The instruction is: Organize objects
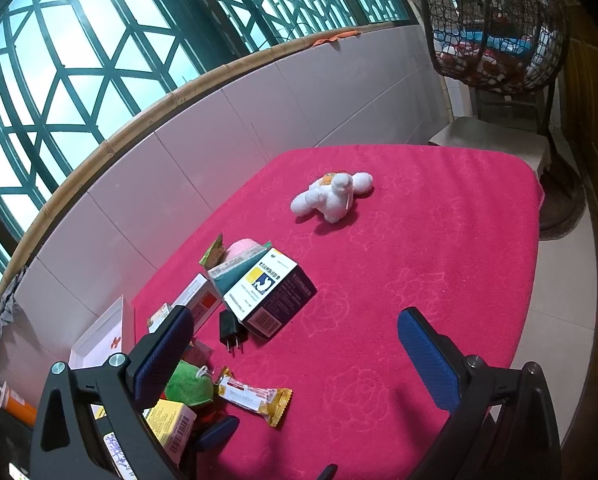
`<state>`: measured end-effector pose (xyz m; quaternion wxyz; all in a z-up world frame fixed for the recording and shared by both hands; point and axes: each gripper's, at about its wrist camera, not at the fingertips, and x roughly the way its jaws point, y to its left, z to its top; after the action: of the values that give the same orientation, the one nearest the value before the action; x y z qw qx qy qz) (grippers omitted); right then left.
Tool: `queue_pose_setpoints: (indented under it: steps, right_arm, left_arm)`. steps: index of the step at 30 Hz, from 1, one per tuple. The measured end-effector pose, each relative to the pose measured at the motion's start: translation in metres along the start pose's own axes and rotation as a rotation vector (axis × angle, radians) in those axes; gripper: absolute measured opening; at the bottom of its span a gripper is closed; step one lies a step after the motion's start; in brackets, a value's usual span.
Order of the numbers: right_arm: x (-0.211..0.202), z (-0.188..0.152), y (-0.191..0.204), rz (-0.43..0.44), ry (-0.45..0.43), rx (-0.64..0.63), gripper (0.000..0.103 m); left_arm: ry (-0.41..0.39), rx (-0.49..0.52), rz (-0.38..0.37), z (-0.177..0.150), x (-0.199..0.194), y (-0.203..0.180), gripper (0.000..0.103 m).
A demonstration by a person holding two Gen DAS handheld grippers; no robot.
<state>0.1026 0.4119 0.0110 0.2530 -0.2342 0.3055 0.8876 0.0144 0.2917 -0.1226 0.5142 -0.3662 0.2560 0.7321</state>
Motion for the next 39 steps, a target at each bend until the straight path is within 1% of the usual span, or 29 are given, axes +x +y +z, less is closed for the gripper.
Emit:
queue_pose_setpoints:
  steps: [28,39]
  right_arm:
    - [0.001,-0.005,-0.005,-0.012,0.008,0.017,0.103]
    - [-0.002,0.007,-0.032,-0.038,-0.004,0.075,0.103]
  left_arm:
    - [0.000,-0.001,0.000,0.000,0.000,0.000,0.103]
    - [0.001,-0.001,-0.001,0.000,0.001,-0.001,0.103]
